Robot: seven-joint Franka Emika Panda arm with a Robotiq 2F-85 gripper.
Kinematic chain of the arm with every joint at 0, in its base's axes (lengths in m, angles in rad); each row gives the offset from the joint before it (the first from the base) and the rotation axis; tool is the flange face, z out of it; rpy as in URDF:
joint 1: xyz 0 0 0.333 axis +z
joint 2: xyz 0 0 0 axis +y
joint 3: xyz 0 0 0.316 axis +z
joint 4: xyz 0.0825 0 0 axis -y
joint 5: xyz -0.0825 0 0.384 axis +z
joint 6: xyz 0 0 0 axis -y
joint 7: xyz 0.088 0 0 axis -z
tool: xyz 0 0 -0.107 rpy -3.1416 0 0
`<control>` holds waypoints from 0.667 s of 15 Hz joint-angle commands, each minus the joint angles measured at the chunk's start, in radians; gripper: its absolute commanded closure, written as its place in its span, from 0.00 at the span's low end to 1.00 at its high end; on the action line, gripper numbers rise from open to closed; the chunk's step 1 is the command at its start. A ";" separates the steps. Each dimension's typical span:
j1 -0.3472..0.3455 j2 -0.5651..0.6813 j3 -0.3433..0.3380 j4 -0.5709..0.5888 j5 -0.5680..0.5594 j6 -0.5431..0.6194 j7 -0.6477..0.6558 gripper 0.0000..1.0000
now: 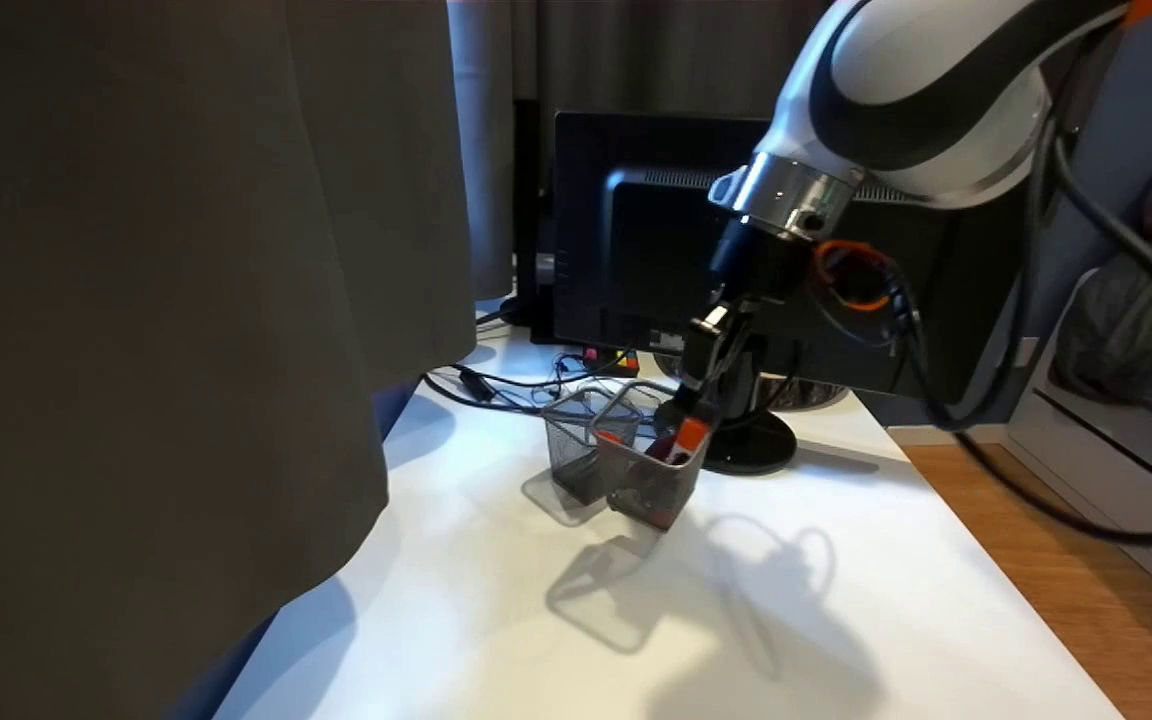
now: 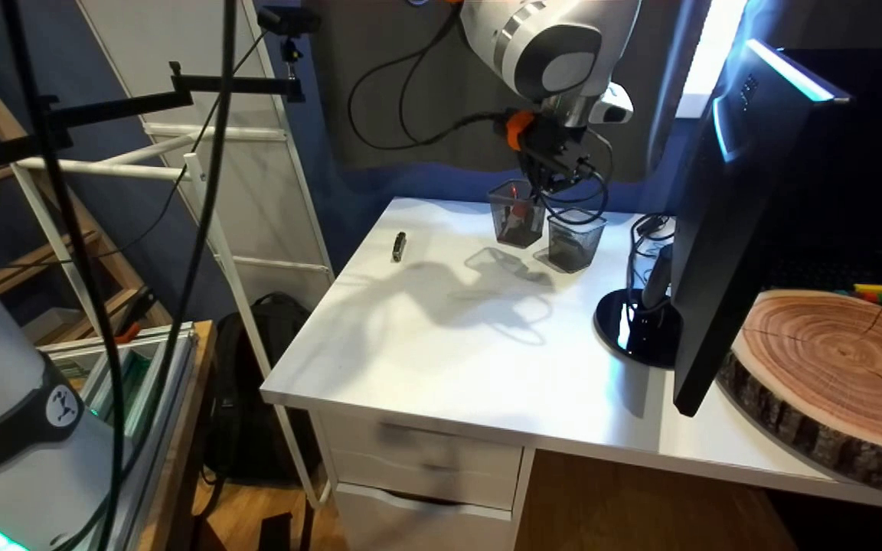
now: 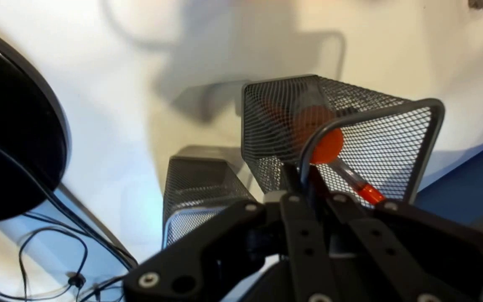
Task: Move one bin to the front of the desk
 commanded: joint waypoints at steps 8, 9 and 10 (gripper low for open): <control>-0.308 -0.365 -0.067 -0.495 0.147 -0.199 -0.427 0.98; -0.323 -0.390 -0.099 -0.519 0.136 -0.216 -0.480 0.98; -0.340 -0.406 -0.134 -0.534 0.135 -0.231 -0.525 0.98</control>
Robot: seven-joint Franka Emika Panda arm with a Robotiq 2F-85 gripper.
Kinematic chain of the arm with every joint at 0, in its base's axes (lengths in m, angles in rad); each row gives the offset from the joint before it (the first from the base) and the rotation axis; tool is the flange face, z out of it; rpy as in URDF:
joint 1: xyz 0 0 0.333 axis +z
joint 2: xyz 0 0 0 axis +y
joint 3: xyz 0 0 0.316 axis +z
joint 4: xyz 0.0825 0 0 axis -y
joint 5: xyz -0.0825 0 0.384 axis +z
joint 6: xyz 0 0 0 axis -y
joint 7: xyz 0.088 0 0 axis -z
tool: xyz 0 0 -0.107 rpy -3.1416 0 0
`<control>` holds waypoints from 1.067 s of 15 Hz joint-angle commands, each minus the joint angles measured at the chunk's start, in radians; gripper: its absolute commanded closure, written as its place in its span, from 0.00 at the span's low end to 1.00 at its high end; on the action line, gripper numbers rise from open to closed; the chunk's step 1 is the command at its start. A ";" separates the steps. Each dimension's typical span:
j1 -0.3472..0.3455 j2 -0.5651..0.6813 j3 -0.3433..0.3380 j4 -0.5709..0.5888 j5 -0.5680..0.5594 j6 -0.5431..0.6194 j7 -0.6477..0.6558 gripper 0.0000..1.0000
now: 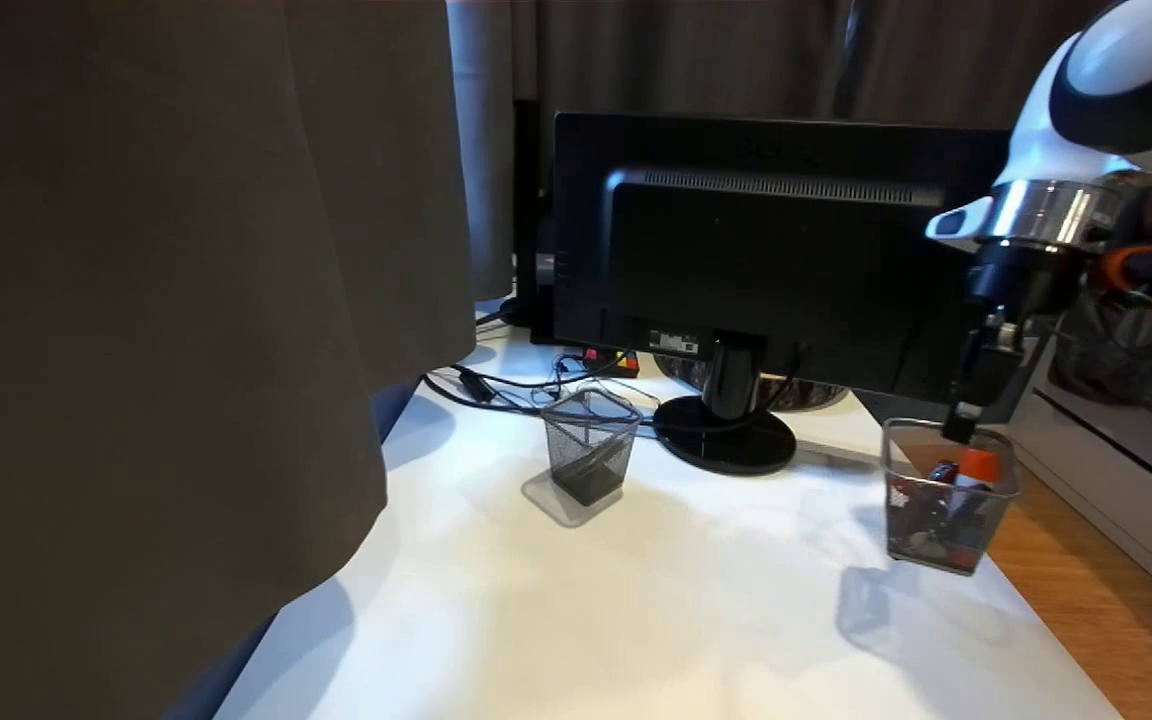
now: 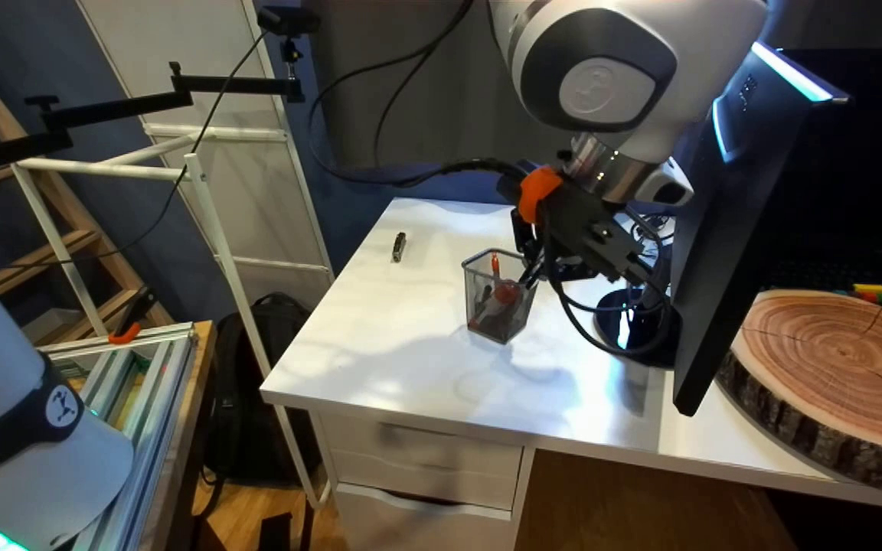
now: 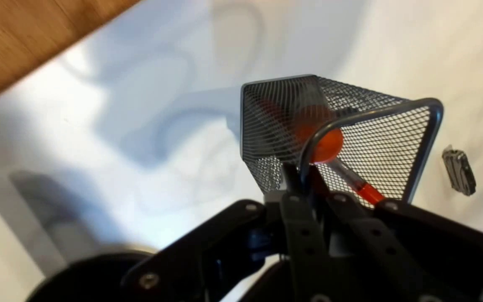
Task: Move one bin to the front of the desk
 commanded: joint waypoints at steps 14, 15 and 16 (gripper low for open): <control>-0.112 -0.004 -0.317 0.109 0.006 -0.141 -0.371 0.93; -0.111 0.000 -0.315 0.110 0.006 -0.141 -0.371 0.93; -0.110 0.000 -0.314 0.111 0.006 -0.141 -0.371 0.93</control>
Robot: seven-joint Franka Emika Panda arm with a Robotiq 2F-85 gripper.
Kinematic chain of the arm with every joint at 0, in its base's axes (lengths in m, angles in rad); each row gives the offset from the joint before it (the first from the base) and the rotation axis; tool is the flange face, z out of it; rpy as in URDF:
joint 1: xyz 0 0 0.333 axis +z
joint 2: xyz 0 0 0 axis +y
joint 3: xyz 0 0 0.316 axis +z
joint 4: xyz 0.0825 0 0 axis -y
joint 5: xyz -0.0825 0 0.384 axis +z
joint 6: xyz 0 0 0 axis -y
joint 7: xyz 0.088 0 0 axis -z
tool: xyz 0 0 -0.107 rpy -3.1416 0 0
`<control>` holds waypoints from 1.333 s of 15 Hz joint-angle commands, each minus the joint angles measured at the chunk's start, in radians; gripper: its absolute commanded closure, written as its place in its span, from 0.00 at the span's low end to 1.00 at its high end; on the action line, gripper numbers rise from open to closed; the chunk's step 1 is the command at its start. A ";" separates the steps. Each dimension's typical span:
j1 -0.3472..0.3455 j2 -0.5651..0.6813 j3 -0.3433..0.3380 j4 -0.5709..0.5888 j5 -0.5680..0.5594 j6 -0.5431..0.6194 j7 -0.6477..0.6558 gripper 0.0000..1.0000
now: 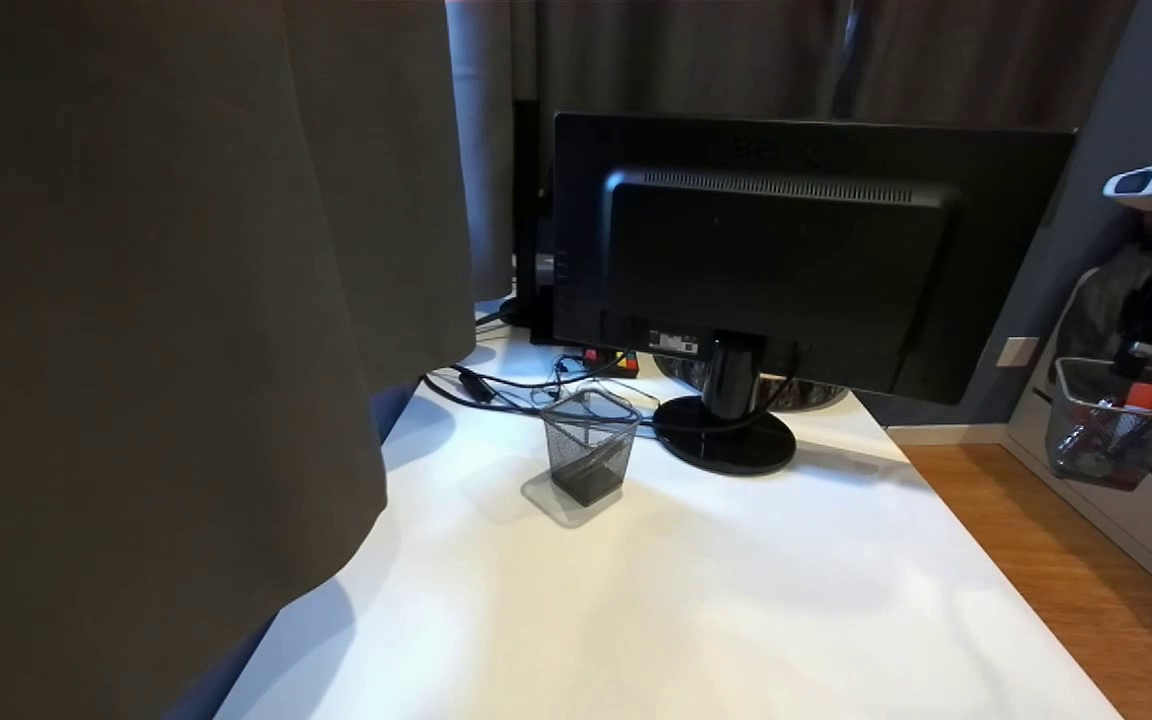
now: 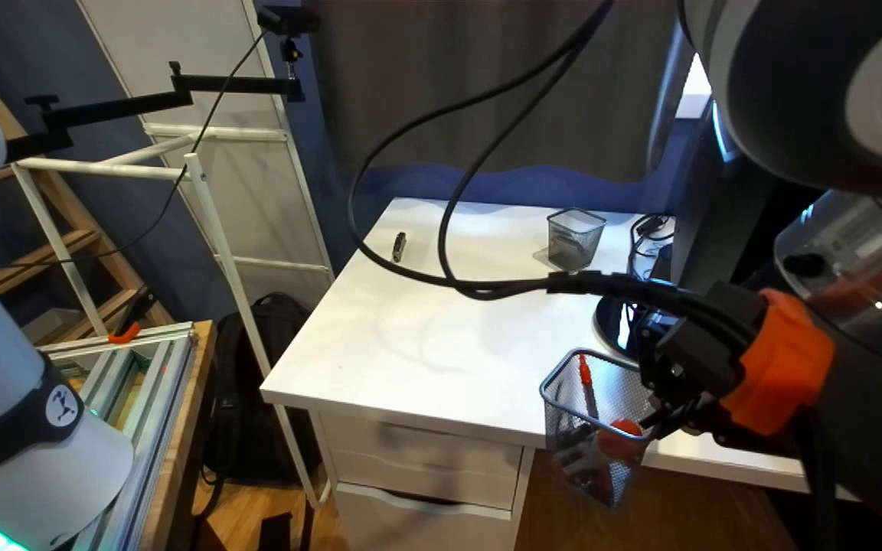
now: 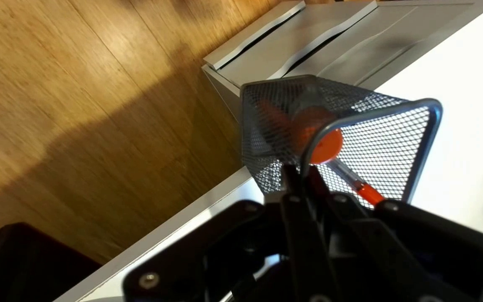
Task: Move one bin to the front of the desk
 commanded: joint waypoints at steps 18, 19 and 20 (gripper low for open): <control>0.007 0.010 -0.037 0.014 0.001 -0.124 -0.318 0.93; 0.007 0.010 -0.037 0.014 0.001 -0.124 -0.319 0.93; 0.007 0.010 -0.037 0.014 0.001 -0.124 -0.320 0.93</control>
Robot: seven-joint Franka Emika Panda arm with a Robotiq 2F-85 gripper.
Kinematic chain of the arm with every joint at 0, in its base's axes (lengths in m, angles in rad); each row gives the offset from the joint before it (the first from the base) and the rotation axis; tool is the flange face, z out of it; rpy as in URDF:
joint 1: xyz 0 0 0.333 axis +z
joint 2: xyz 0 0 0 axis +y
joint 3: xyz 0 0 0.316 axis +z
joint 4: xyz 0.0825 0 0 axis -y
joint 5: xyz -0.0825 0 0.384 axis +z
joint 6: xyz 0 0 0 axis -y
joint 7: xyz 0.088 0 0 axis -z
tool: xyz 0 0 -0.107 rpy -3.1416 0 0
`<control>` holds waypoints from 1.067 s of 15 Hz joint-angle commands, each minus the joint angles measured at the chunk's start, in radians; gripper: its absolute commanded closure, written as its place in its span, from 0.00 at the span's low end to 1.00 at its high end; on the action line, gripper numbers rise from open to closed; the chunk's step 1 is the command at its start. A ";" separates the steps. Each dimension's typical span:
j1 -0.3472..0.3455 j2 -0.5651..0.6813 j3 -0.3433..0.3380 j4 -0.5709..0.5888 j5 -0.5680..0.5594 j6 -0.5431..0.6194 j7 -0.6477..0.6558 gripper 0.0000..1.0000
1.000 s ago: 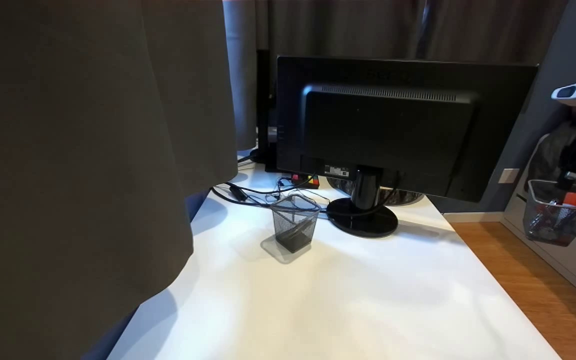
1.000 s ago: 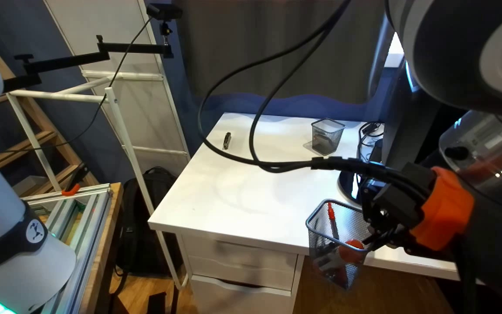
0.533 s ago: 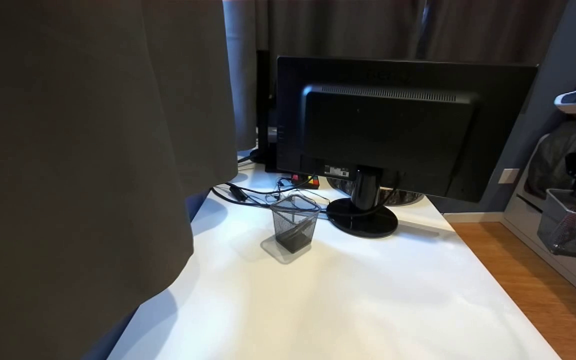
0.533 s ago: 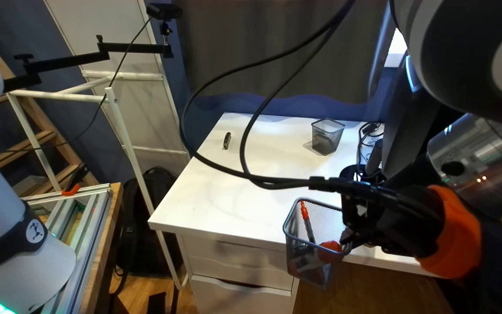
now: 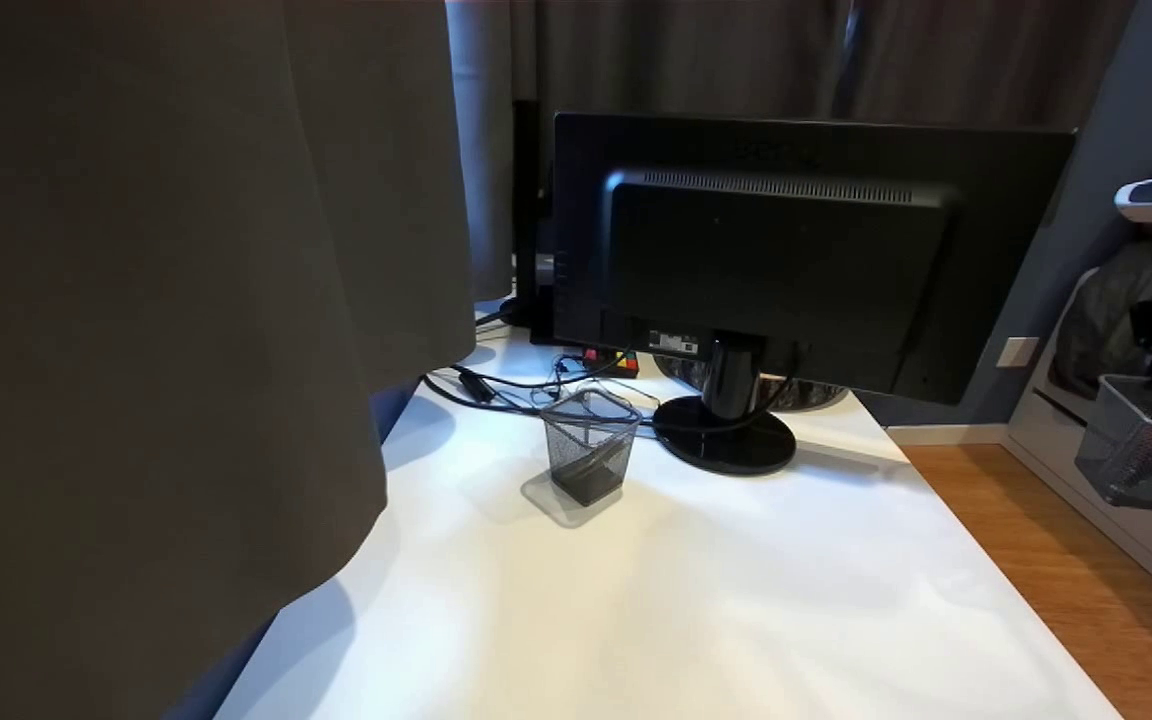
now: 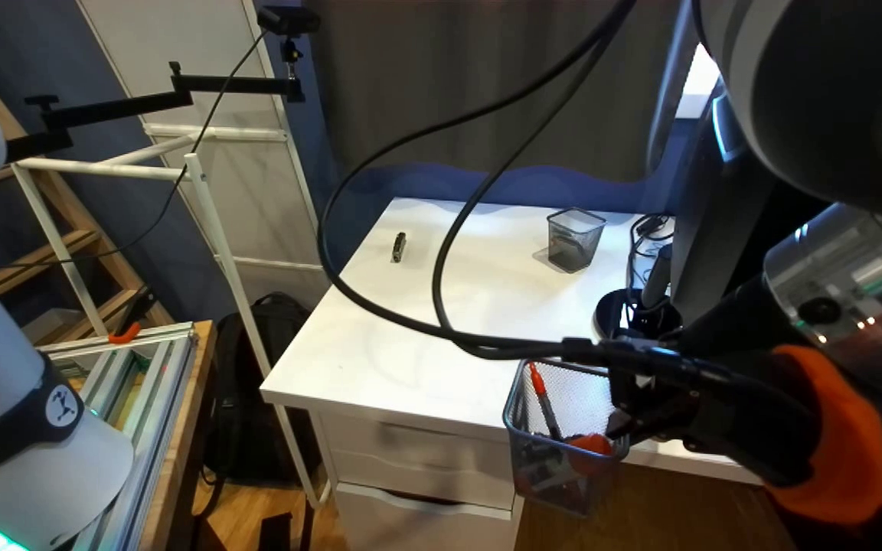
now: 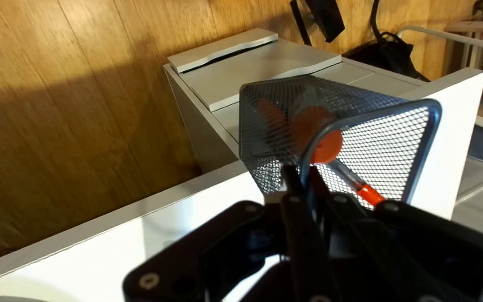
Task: Move one bin to the front of the desk
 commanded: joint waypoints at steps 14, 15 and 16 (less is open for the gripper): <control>0.173 -0.004 0.236 -0.456 0.413 0.547 0.002 0.98; 0.196 -0.005 0.272 -0.480 0.478 0.613 -0.009 0.98; 0.222 0.000 0.305 -0.498 0.533 0.668 -0.018 0.98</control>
